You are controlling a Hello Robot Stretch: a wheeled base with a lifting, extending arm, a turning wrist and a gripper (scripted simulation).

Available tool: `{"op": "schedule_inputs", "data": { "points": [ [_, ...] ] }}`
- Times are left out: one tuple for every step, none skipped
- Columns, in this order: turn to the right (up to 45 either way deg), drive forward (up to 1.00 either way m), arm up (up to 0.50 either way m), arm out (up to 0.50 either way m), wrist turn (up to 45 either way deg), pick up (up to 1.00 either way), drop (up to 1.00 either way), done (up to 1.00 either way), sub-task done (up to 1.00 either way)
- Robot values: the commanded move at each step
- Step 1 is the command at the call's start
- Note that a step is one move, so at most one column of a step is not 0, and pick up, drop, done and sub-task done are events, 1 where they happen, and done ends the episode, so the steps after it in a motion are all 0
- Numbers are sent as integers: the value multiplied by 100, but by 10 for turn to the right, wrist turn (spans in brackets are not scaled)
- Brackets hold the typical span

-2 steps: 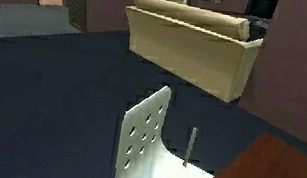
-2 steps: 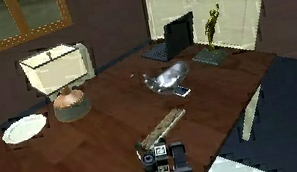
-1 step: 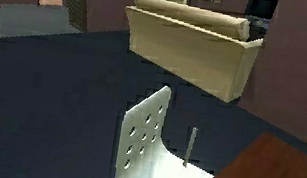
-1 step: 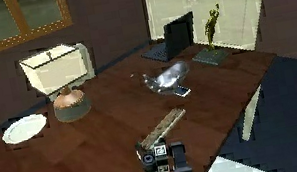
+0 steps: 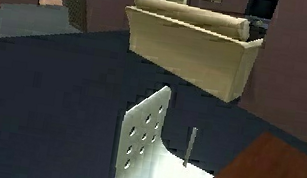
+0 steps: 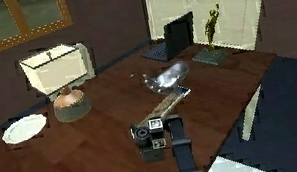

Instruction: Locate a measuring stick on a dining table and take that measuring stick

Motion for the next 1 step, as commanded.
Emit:
{"op": "schedule_inputs", "data": {
  "points": [
    [0,0,0,0,0,0,0,100,0]
  ]
}}
